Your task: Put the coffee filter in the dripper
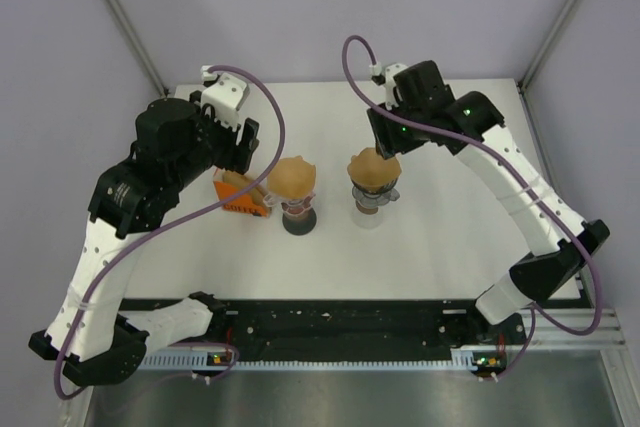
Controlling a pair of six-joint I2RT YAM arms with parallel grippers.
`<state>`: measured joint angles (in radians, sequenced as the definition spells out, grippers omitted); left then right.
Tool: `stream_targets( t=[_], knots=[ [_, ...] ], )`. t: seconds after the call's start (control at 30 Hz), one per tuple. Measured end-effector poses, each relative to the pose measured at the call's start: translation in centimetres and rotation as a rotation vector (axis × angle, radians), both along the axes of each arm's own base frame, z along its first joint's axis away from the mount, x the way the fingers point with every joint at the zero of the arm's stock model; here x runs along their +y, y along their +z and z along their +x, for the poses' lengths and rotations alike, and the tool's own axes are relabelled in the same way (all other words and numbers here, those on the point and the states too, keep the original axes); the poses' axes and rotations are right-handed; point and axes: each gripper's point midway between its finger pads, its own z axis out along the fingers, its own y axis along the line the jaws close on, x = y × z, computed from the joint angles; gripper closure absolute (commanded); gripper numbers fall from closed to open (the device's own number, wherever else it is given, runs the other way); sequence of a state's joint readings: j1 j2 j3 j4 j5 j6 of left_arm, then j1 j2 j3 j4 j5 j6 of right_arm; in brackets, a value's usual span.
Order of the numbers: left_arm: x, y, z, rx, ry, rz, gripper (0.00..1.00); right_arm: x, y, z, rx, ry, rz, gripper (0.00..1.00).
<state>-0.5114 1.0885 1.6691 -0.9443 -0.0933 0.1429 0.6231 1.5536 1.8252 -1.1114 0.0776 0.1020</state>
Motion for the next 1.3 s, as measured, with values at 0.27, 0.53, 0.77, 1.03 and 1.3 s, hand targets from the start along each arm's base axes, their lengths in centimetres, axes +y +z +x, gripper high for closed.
stream_targets(
  t=[0.27,0.53,0.77,1.03,1.3],
  knots=[
    [0.0,0.0,0.0,0.000,0.000,0.001,0.29,0.8,1.0,-0.1,-0.034,0.044,0.008,0.91],
    [0.0,-0.1,0.0,0.001,0.001,0.002,0.29,1.8,-5.6,-1.8,0.148,0.098,-0.039,1.00],
    [0.4,-0.7,0.3,0.015,0.017,0.011,0.29,2.8,-8.2,-1.7,0.216,0.122,-0.044,1.00],
    [1.9,-2.8,1.1,0.052,0.091,0.055,0.25,3.3,-6.3,-0.8,0.165,0.114,-0.015,0.47],
    [7.8,-4.6,4.8,0.104,0.304,0.030,0.23,1.2,0.6,0.9,-0.081,0.041,0.050,0.01]
  ],
)
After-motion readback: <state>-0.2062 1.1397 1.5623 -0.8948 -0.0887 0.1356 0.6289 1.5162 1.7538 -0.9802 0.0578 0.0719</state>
